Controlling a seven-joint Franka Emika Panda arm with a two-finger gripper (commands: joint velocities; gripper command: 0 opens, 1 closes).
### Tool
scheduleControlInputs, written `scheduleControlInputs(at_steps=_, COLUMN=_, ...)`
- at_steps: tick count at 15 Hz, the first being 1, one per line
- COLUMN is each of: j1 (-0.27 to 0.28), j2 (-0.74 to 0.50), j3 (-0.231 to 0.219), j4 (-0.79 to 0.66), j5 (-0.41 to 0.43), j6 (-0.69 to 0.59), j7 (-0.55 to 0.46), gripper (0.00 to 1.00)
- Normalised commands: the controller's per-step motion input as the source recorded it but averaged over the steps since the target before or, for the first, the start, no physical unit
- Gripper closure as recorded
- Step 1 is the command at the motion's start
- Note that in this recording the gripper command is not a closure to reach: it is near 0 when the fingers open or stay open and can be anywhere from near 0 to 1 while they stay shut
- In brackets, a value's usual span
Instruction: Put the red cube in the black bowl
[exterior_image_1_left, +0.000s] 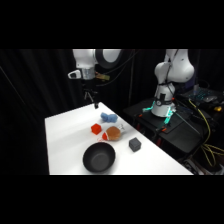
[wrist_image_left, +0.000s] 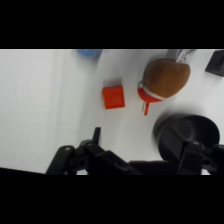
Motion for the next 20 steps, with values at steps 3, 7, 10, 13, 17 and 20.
scheduleControlInputs(at_steps=3, j1=-0.109, j2=0.32, j3=0.046, j4=0.24, j5=0.188, j6=0.1, j7=-0.33, gripper=0.0)
scheduleControlInputs(at_steps=7, j1=-0.145, j2=0.22, j3=0.11, j4=0.13, j5=0.218, j6=0.13, j7=-0.34, gripper=0.0)
scheduleControlInputs(at_steps=10, j1=-0.176, j2=0.15, j3=0.112, j4=0.09, j5=0.164, j6=0.13, j7=-0.35, gripper=0.0)
scheduleControlInputs(at_steps=13, j1=-0.155, j2=0.15, j3=0.121, j4=0.09, j5=0.152, j6=0.15, j7=-0.32, gripper=0.0)
scheduleControlInputs(at_steps=17, j1=-0.114, j2=0.17, j3=0.118, j4=0.08, j5=0.132, j6=0.22, j7=-0.19, gripper=0.0)
scheduleControlInputs(at_steps=20, j1=-0.101, j2=0.16, j3=0.117, j4=0.08, j5=0.086, j6=0.23, j7=-0.12, gripper=0.0)
